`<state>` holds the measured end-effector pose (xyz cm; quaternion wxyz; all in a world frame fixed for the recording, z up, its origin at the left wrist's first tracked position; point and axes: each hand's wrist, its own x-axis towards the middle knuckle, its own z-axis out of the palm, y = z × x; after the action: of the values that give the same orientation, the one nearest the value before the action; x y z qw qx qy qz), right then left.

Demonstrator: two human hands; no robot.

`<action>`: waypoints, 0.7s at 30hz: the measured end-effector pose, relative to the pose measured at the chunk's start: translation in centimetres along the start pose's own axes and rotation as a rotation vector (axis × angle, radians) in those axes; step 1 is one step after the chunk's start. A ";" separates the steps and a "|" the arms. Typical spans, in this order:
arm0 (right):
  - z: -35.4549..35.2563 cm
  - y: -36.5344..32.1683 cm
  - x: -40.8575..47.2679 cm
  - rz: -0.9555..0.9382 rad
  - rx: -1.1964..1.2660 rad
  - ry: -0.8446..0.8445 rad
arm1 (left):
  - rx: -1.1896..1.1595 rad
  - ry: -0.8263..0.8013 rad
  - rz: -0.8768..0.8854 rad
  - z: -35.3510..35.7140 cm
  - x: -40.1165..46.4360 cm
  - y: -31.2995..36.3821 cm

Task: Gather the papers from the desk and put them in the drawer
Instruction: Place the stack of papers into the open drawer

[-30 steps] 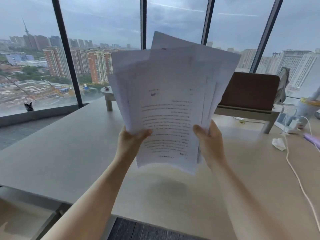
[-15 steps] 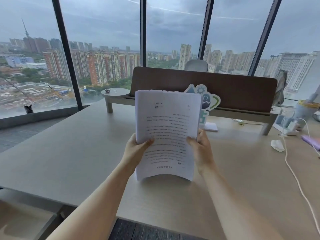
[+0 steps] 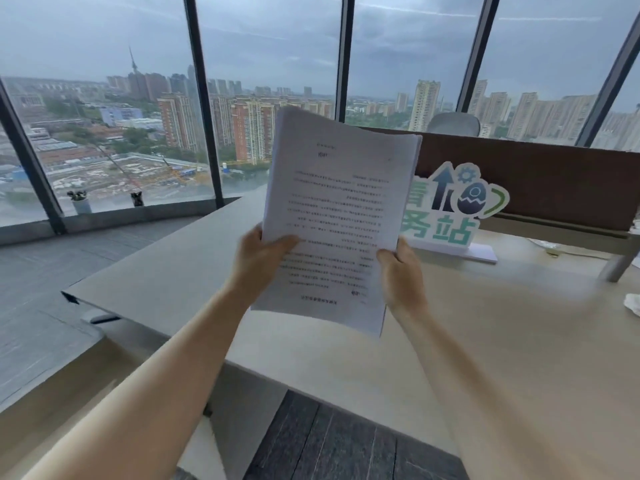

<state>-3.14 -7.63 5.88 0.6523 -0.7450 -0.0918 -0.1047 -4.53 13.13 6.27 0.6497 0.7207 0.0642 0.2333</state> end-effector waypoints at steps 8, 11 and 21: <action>15.7 -3.4 -9.0 0.045 -0.122 -0.556 | 0.249 0.071 -0.162 -23.1 -3.4 -1.6; 21.6 -1.8 -13.3 0.132 -0.099 -0.685 | 0.513 0.136 -0.265 -29.6 -6.8 -4.1; 33.6 7.4 -22.8 0.629 -0.068 -0.841 | 0.896 0.160 -0.584 -40.8 -13.2 -15.2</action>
<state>-21.84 24.70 -11.77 0.5344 -0.7351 -0.1140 0.4014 -30.10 47.12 -9.79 0.3098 0.8593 0.4043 0.0470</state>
